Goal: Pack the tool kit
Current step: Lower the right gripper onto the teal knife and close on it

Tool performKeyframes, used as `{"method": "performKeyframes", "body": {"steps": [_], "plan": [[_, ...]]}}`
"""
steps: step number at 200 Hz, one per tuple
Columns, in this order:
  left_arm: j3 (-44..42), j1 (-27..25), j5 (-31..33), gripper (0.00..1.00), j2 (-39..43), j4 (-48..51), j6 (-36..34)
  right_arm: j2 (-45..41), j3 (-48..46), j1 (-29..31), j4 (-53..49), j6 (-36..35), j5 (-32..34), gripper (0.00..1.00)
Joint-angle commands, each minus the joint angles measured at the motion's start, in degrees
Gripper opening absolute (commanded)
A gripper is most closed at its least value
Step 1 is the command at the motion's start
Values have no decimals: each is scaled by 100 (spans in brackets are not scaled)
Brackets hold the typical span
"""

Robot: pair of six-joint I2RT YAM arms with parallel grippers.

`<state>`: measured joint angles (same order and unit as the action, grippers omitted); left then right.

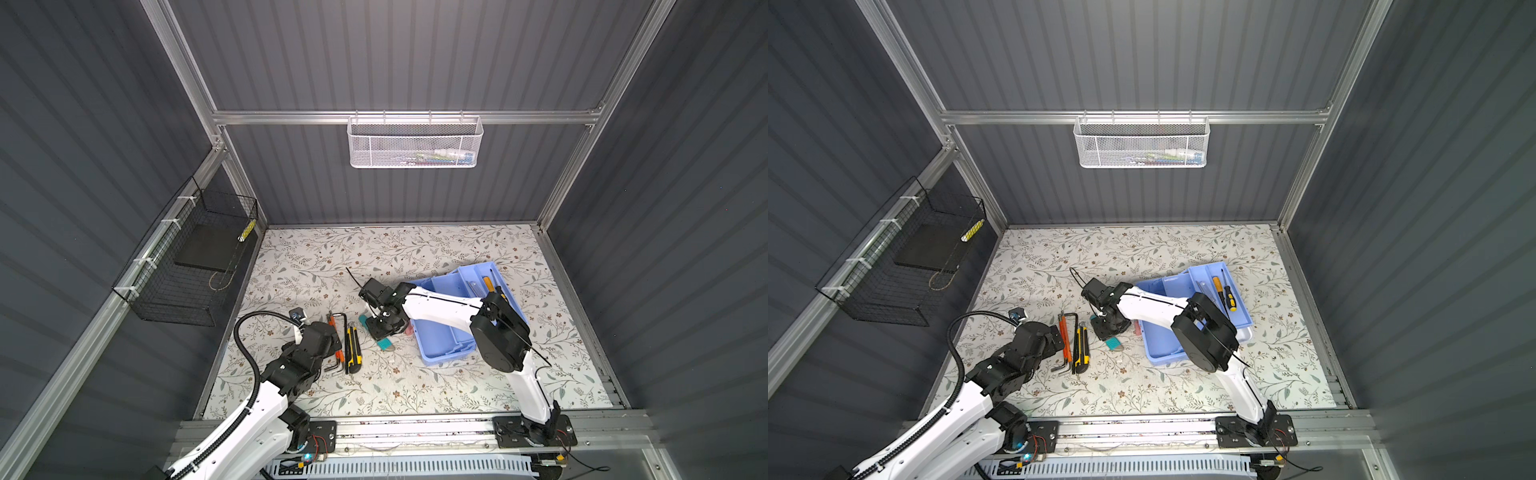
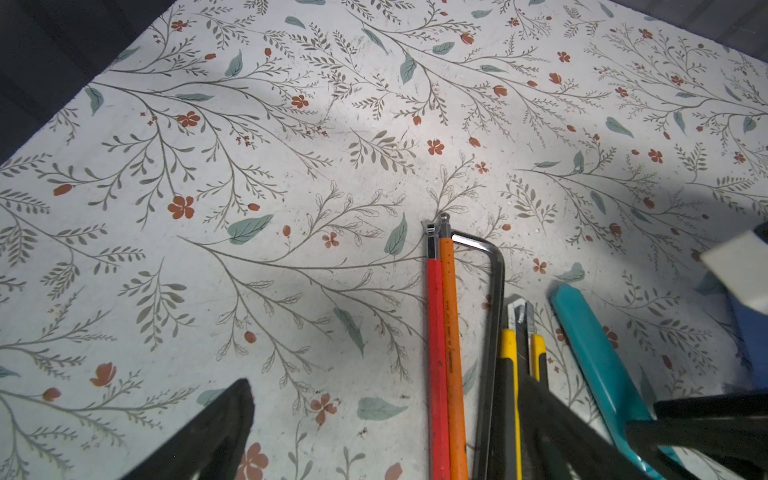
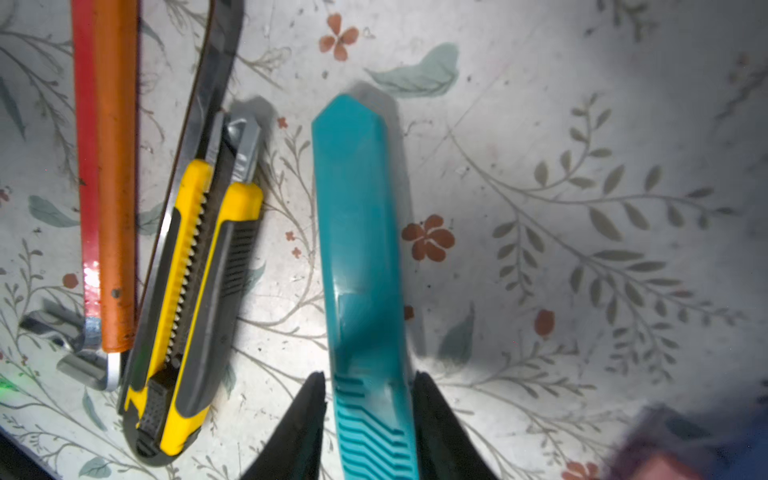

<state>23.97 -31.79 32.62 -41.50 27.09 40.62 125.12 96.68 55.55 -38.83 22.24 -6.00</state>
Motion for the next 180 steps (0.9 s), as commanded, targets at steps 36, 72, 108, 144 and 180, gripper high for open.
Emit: {"method": "performKeyframes", "body": {"steps": [36,72,108,144,180], "plan": [[-41,46,-28,99,-1,-28,-116,67,-18,61,-183,-237,204,51],[-43,46,-28,100,5,-20,-116,320,214,177,-514,-478,713,55],[-50,45,-28,99,29,-20,-121,458,223,210,-596,-589,688,55],[-59,42,-28,100,36,-15,-116,497,206,228,-638,-659,676,51],[-67,46,-41,100,76,-13,-125,513,263,237,-670,-613,713,42]]}}
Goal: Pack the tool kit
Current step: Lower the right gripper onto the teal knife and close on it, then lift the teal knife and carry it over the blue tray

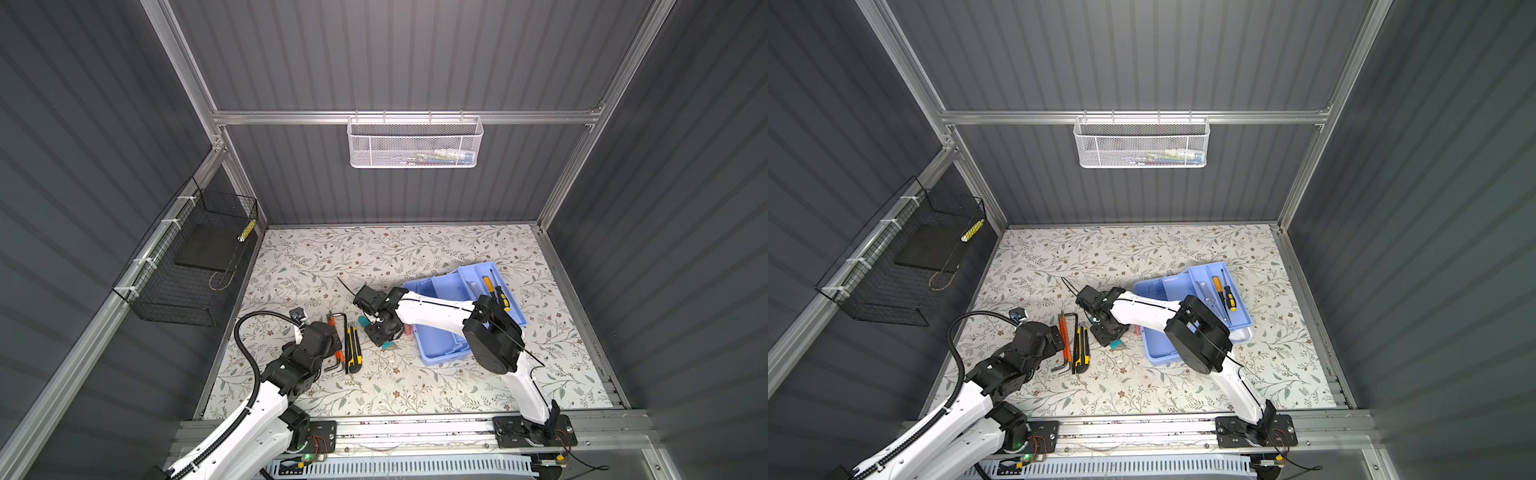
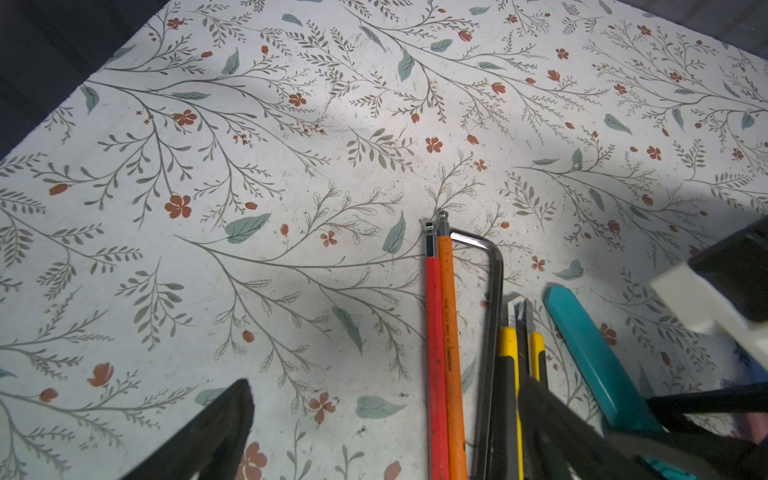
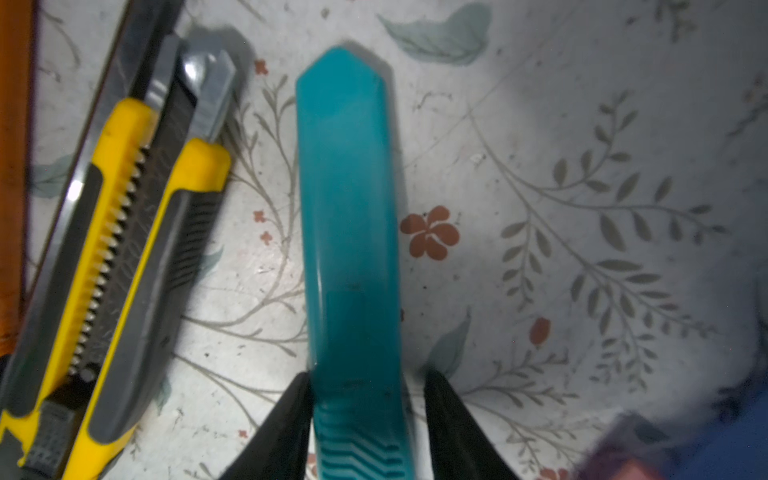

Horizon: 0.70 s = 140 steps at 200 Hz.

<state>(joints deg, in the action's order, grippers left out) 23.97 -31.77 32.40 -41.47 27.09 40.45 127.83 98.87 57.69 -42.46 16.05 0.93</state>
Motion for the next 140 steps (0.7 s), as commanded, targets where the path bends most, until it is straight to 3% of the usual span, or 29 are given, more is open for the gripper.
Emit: {"method": "performKeyframes", "body": {"steps": [1,82,140], "plan": [[-67,46,-21,100,71,-16,-111,247,44,23,-311,9,21,42],[-76,44,-109,100,40,-98,-179,-190,256,31,-240,375,70,25],[-111,43,-137,100,105,-104,-188,-826,-130,32,33,495,251,17]]}}
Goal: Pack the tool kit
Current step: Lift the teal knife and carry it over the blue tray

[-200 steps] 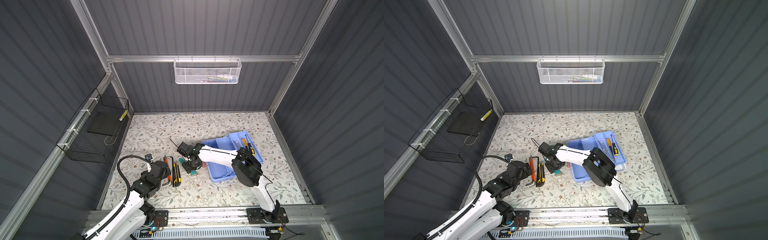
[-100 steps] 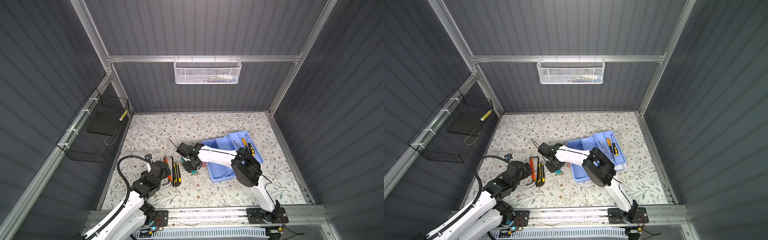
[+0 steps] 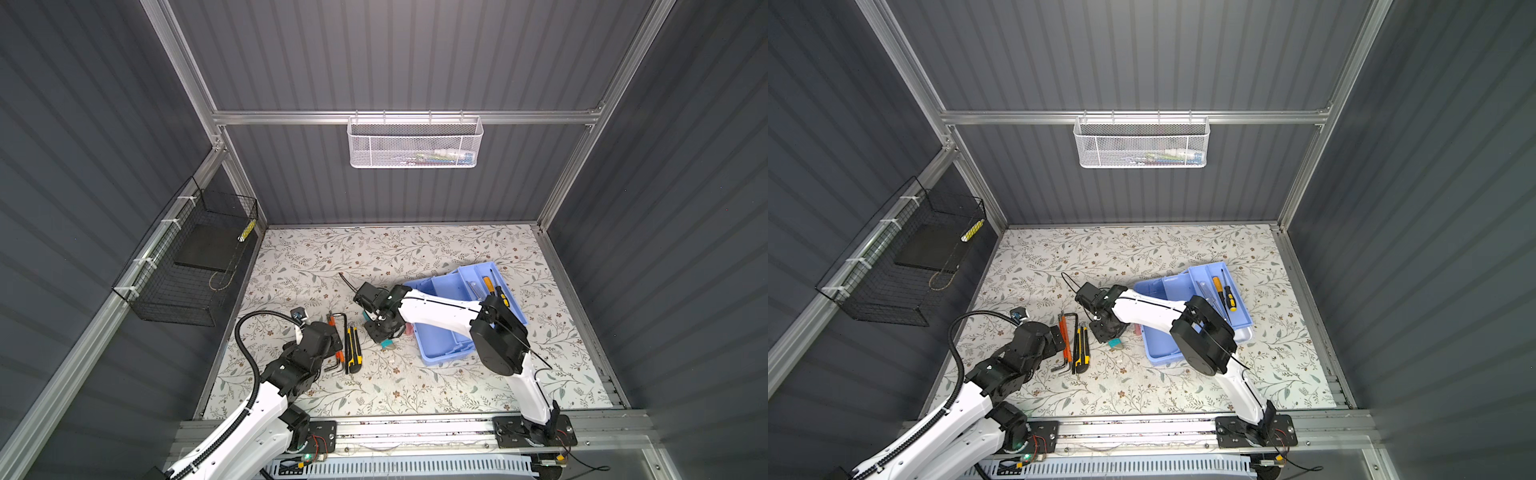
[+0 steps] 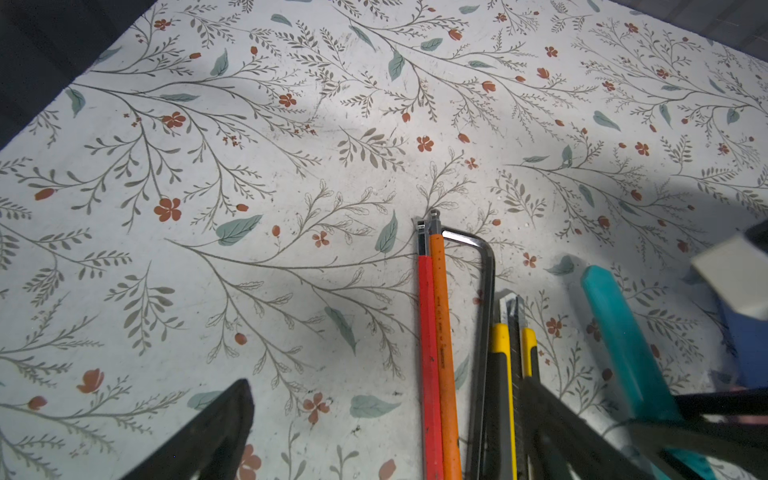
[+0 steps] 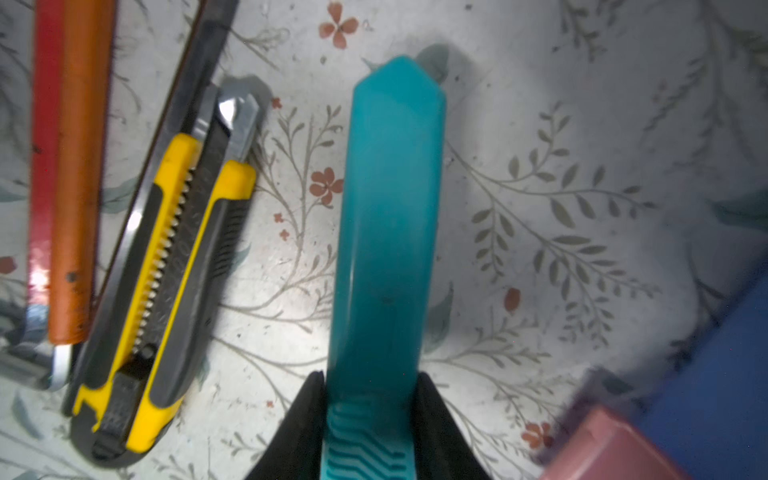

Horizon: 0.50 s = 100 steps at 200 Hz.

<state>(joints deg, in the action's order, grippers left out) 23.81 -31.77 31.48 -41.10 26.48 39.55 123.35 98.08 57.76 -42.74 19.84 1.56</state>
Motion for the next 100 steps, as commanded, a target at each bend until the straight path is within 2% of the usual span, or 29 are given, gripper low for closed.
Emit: {"method": "performKeyframes", "body": {"steps": [1,37,100], "plan": [[-96,41,-46,100,67,-45,-97,-389,-51,25,58,117,198,17],[-71,40,-90,100,-22,-79,-133,-724,11,-8,-139,108,382,15],[-52,40,-110,100,-106,-108,-152,-1909,-660,-423,-112,95,316,14]]}}
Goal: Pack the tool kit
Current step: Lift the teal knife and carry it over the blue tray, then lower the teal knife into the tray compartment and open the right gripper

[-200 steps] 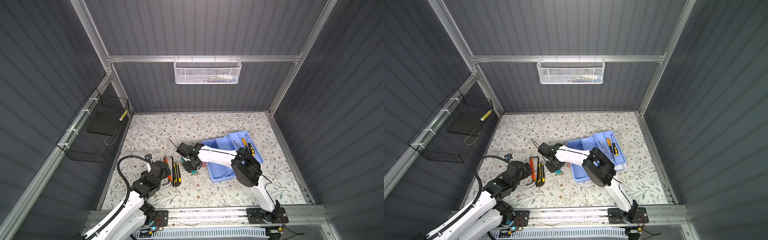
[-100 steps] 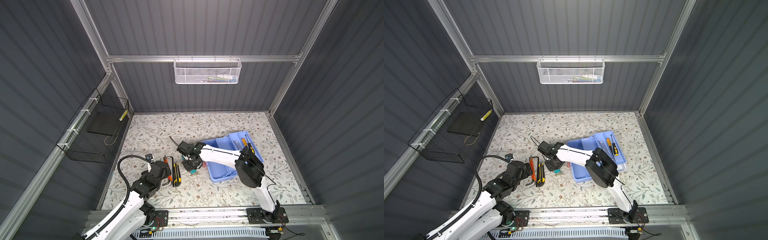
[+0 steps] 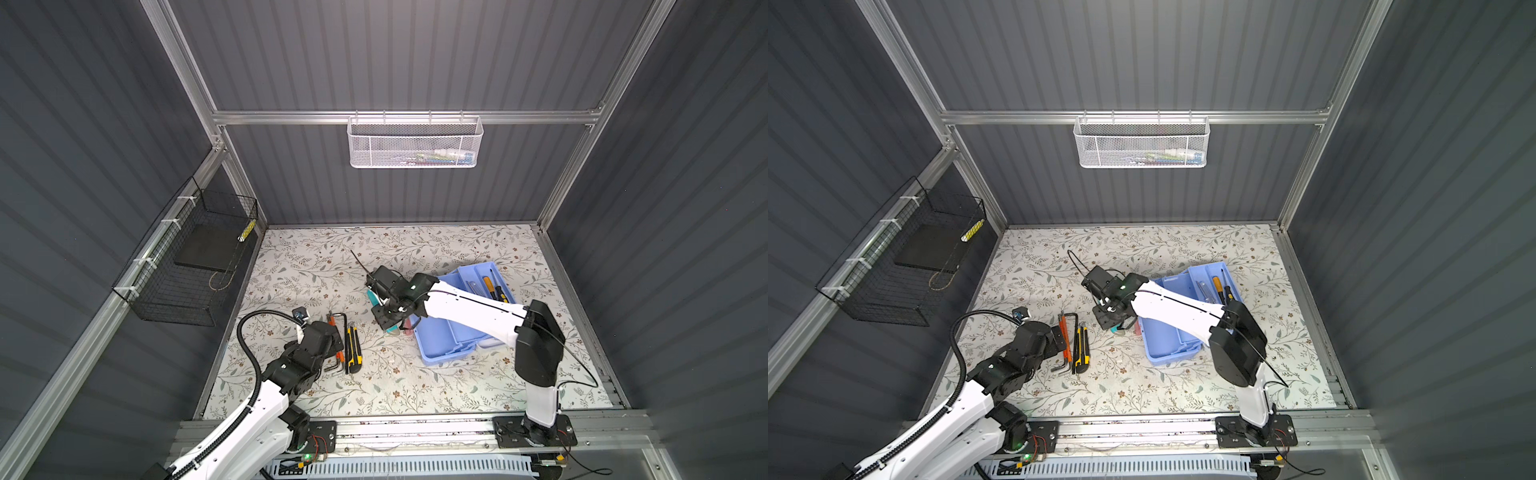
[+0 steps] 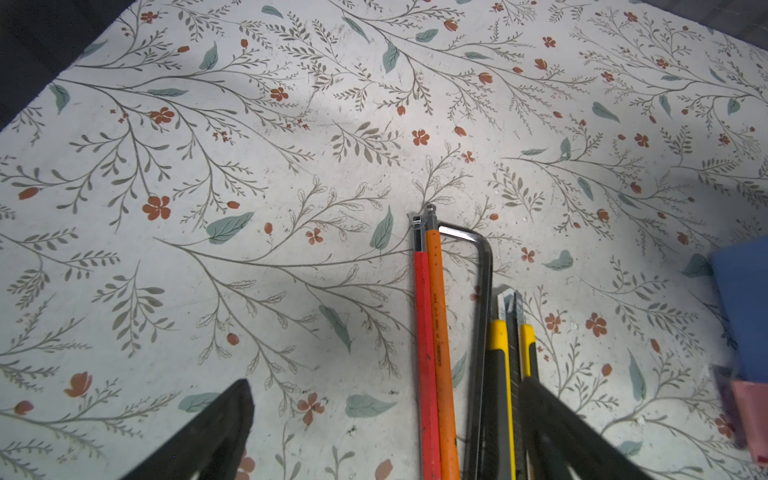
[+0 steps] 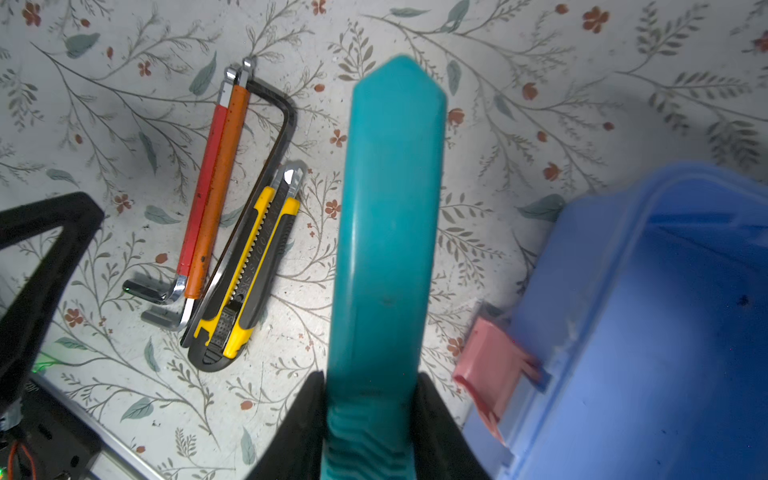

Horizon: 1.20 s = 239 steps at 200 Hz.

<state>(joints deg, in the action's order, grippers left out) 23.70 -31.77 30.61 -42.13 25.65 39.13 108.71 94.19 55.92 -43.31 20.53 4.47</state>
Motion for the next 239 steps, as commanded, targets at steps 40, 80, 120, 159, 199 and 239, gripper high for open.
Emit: {"method": "performKeyframes", "body": {"steps": [40,80,120,159,199,239], "plan": [[-25,40,-2,99,-47,-8,-82,-1293,-1053,-717,66,56,-118,14],[-6,40,-8,100,-120,-12,-86,-2237,-1994,-1358,183,65,-204,14],[11,44,-20,99,-202,-34,-95,-2803,-2683,-1942,190,-25,-157,15],[56,39,-79,100,-323,-67,-142,-2754,-2788,-2287,67,-352,-106,17],[29,40,-95,100,-286,-95,-161,-2395,-2733,-2487,123,-409,-182,17],[55,44,-161,99,-361,-135,-217,-2061,-2621,-2481,113,-507,-146,17]]}}
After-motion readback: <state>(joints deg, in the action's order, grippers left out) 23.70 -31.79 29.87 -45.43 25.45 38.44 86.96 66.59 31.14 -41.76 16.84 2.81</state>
